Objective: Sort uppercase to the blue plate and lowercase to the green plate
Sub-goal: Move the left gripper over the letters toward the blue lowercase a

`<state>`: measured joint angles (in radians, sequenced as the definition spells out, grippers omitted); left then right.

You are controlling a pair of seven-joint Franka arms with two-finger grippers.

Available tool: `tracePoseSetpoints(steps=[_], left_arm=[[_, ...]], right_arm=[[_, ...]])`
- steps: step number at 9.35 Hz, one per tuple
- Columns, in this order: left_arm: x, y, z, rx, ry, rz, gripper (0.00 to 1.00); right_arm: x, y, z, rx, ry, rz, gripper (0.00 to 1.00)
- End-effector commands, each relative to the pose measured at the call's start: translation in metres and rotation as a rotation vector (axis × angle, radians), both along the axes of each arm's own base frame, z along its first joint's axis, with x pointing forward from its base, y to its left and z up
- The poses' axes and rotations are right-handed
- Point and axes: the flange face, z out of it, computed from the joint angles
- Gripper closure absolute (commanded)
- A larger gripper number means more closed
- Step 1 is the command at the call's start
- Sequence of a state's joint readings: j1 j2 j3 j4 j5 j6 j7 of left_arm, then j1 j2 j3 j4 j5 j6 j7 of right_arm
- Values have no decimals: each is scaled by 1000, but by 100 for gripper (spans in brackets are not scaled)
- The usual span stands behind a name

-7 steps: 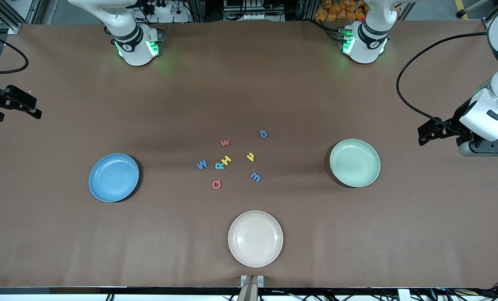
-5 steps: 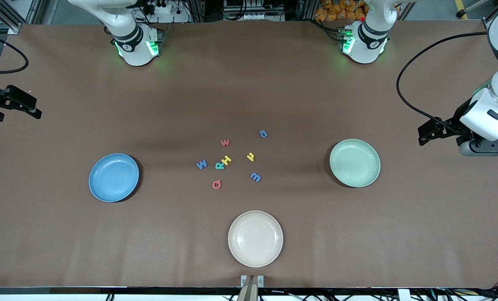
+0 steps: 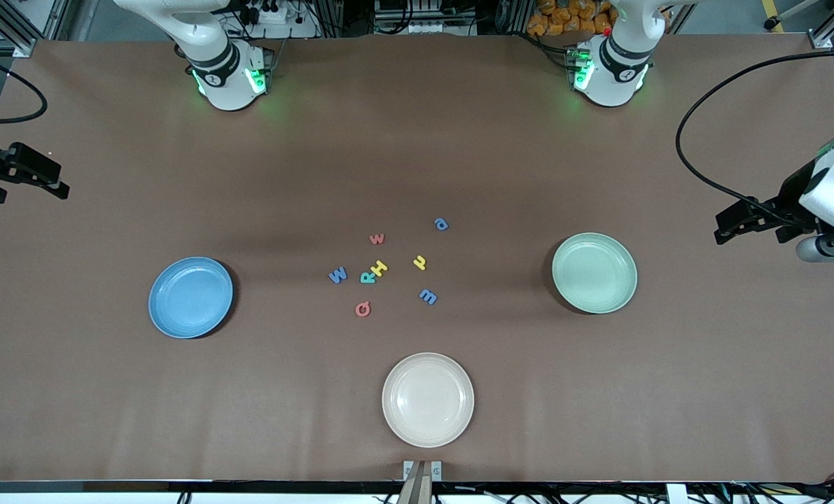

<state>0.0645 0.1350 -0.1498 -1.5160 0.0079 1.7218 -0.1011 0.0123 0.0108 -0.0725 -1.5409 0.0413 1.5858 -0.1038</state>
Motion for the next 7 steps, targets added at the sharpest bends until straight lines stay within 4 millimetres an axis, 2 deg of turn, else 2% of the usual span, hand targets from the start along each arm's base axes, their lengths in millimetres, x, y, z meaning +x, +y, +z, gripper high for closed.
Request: tracePoseSetpoints(steps=[1,4,7], left_arm=[[-7,-7,-2,-20,27,1,0],[-12,-57,-13,-33,54,9,0],[-15,-99,-26,-121,96,10,0]], right_arm=[[-3,-2,6,14,-2,-4,0],[-2,-2,5,14,-4,-4,0],[-2,-1,4,11,1,-3,0]])
